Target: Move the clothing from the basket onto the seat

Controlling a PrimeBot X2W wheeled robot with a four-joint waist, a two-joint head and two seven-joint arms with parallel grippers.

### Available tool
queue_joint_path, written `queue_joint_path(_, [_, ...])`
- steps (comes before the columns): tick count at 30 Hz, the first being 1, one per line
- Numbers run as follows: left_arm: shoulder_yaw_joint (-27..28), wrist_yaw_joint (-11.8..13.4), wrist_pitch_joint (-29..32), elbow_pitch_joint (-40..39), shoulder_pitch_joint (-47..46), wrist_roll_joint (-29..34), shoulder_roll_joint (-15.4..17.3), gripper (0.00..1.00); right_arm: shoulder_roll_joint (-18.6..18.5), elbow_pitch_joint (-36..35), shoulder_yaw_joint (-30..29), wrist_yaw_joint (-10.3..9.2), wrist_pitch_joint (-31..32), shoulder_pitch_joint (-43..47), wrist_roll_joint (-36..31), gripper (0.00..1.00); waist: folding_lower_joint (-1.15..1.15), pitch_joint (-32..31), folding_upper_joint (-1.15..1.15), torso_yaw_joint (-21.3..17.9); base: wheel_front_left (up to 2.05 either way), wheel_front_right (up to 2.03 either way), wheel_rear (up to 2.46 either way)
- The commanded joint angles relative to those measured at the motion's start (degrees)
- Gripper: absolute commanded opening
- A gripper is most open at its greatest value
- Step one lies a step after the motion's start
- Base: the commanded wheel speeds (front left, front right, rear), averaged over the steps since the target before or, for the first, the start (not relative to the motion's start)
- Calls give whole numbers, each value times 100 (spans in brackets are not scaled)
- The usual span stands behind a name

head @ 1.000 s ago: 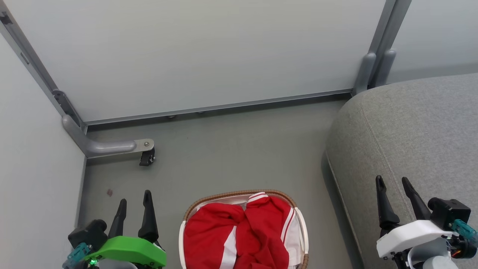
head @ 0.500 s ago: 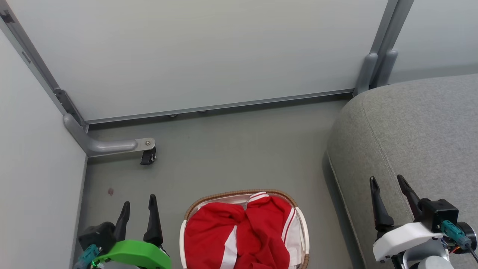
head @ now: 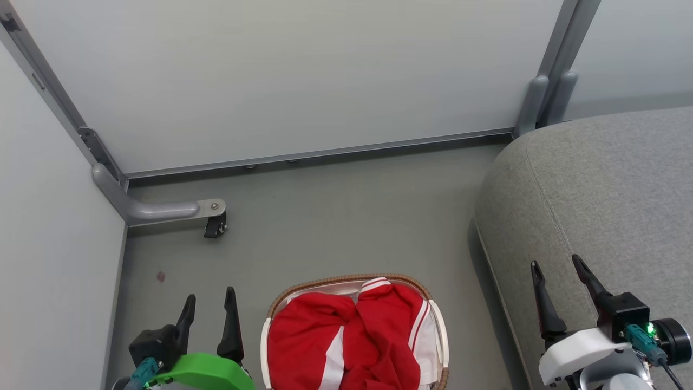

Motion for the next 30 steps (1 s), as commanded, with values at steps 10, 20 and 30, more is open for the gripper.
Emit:
queue_joint_path(10, [-76,34,-99,131,-116,265,41,100,-38,-3,10,2,-116,69,-433,100,0,4,0,4,0,0,0])
queue_joint_path(20, [-98,48,-100,159,-119,233,41,100,-38,-6,1,2,-116,61,-425,100,0,8,0,8,0,0,0])
queue_joint_path(30, [-129,41,-100,205,-150,220,40,100,-37,-37,-10,2,-116,25,-433,100,0,39,0,-11,0,0,0])
